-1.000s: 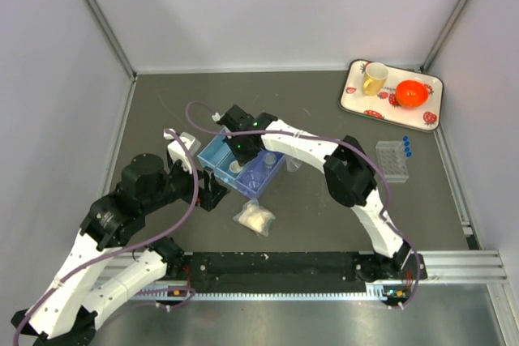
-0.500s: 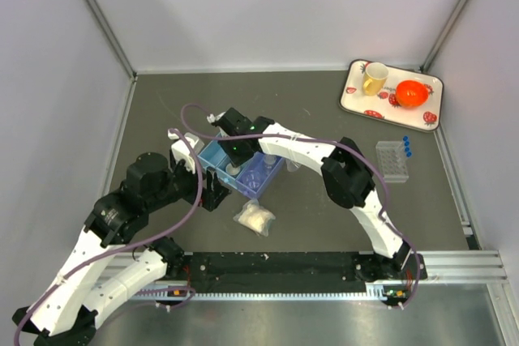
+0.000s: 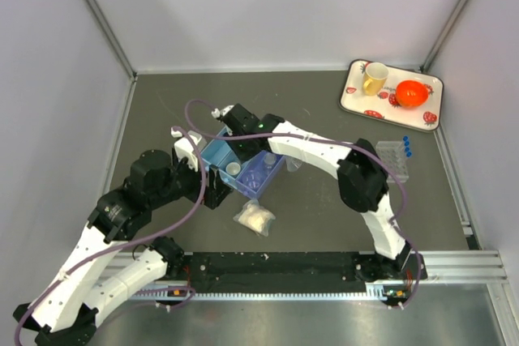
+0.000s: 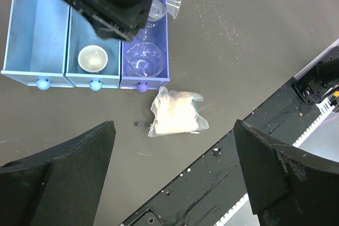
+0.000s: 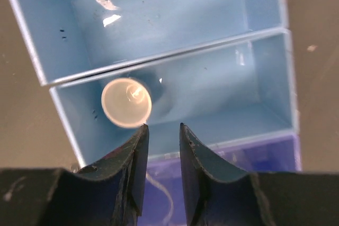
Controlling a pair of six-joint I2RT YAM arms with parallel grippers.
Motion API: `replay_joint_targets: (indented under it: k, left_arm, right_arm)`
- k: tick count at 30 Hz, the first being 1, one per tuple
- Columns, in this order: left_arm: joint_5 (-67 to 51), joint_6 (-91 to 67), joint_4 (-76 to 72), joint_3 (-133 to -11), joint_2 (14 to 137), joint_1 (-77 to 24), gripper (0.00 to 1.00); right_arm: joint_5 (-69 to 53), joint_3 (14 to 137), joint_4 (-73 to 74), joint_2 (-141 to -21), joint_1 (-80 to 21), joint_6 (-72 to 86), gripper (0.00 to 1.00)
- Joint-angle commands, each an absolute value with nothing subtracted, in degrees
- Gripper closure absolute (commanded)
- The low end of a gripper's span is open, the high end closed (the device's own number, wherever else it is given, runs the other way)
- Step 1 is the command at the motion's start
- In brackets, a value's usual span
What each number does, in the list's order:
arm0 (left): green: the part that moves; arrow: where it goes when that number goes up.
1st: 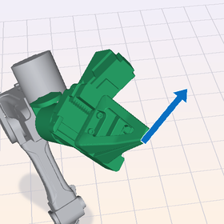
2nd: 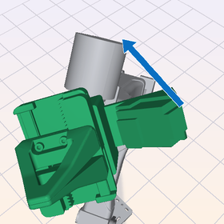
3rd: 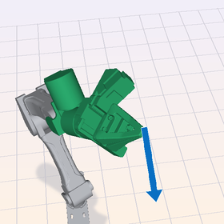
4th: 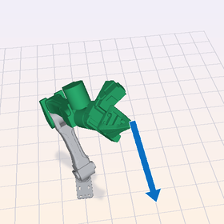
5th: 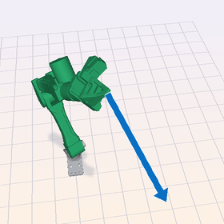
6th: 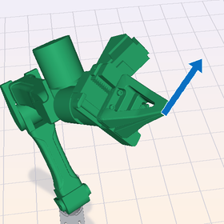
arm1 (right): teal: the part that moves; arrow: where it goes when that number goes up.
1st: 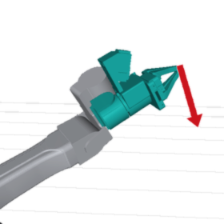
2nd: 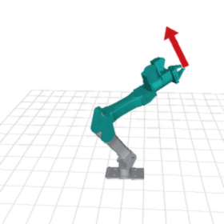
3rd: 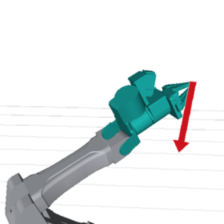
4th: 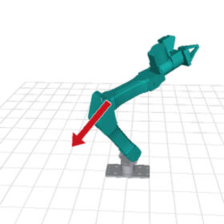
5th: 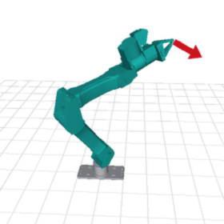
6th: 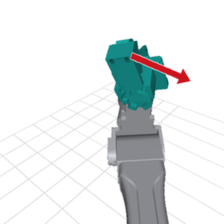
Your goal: Organize the chemistry lab equipment
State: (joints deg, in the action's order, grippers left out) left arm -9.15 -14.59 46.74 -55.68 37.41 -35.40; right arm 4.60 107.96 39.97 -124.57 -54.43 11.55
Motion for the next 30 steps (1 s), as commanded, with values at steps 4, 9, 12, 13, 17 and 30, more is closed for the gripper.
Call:
replay_joint_targets:
  k: [4,9,12,13,17,30]
  left_arm:
    - [-8.5,-13.7,44.2,-56.1,38.0,-35.4,0.01]
    - [-7.8,-13.2,45.3,-57.7,38.1,-35.4,0.01]
    - [-7.8,-13.1,45.4,-58.6,38.7,-35.4,0.01]
    - [-7.9,-13.2,45.3,-58.7,38.9,-35.4,0.01]
    - [-8.3,-13.4,44.6,-58.9,39.4,-35.4,0.01]
    - [-9.1,-14.1,44.6,-59.1,39.1,-35.3,0.01]
  right_arm:
    - [11.6,101.1,38.3,-106.1,-56.2,9.6,0.66]
    - [15.6,86.9,36.7,-92.7,-58.8,12.3,0.59]
    - [15.9,76.8,35.4,-86.2,-61.3,15.0,0.53]
    - [16.3,72.0,35.0,-84.7,-61.9,16.1,0.53]
    - [15.4,60.9,32.0,-78.6,-64.0,21.3,0.52]
    - [10.7,48.3,18.0,-76.5,-67.4,31.7,0.52]
